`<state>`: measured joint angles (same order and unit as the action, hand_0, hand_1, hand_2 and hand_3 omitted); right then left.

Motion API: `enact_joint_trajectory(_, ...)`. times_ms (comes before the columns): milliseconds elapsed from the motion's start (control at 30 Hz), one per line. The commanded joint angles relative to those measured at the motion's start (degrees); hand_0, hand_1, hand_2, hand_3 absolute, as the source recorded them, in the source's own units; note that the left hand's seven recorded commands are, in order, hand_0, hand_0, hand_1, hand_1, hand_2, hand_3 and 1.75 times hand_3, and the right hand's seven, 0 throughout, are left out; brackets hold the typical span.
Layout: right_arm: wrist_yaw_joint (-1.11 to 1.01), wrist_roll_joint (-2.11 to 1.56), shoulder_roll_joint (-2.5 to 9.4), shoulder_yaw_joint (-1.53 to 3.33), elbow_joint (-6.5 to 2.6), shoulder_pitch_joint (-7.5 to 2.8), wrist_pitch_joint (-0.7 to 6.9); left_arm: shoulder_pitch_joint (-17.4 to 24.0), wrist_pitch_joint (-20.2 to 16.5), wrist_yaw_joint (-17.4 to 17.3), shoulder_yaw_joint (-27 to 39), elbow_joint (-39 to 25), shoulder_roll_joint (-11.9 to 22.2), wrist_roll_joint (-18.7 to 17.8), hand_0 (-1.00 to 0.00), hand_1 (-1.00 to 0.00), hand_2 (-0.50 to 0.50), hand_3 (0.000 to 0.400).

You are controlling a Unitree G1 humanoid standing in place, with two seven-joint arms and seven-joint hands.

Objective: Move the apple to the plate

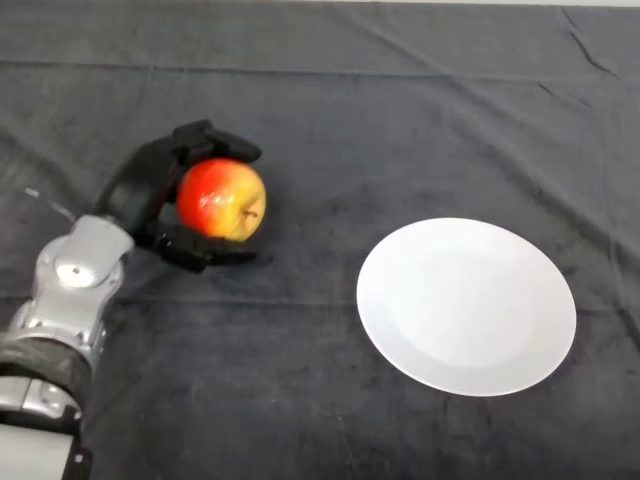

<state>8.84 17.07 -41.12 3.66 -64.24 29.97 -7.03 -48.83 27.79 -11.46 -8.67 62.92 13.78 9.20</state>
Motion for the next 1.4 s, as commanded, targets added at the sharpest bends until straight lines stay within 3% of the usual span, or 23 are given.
enact_joint_trajectory(33, -1.16, 1.22, 2.96, 1.58, -2.11, -4.7, 0.84, -4.7, 0.1, 0.01, -2.16, -2.7, -0.99, 1.29, -1.0, -1.0, 0.0, 0.4)
enact_joint_trajectory(833, -1.11, 1.29, 2.96, 1.63, -2.48, -4.52, 0.67, -9.11, 1.36, -2.91, -18.22, -1.12, -8.95, 7.45, -1.0, -1.0, 0.0, 0.4)
enact_joint_trajectory(1267, -1.07, 1.33, 2.95, 1.67, -2.73, -4.39, 0.54, -8.54, 1.67, -3.83, -28.86, -0.97, -9.48, 8.54, -1.0, -1.0, 0.0, 0.4)
enact_joint_trajectory(1300, -1.07, 1.33, 2.96, 1.67, -2.75, -4.38, 0.53, -8.48, 1.6, -3.9, -29.47, -0.95, -9.37, 8.55, -0.91, -1.0, 0.05, 0.4)
enact_joint_trajectory(1367, -1.06, 1.34, 2.96, 1.67, -2.79, -4.37, 0.51, -8.41, 1.41, -4.0, -30.47, -0.88, -9.15, 8.53, -0.6, -1.0, 0.2, 0.4)
enact_joint_trajectory(1400, -1.06, 1.34, 2.96, 1.68, -2.81, -4.36, 0.5, -8.38, 1.28, -4.04, -30.93, -0.84, -9.03, 8.5, -0.53, -1.0, 0.24, 0.4)
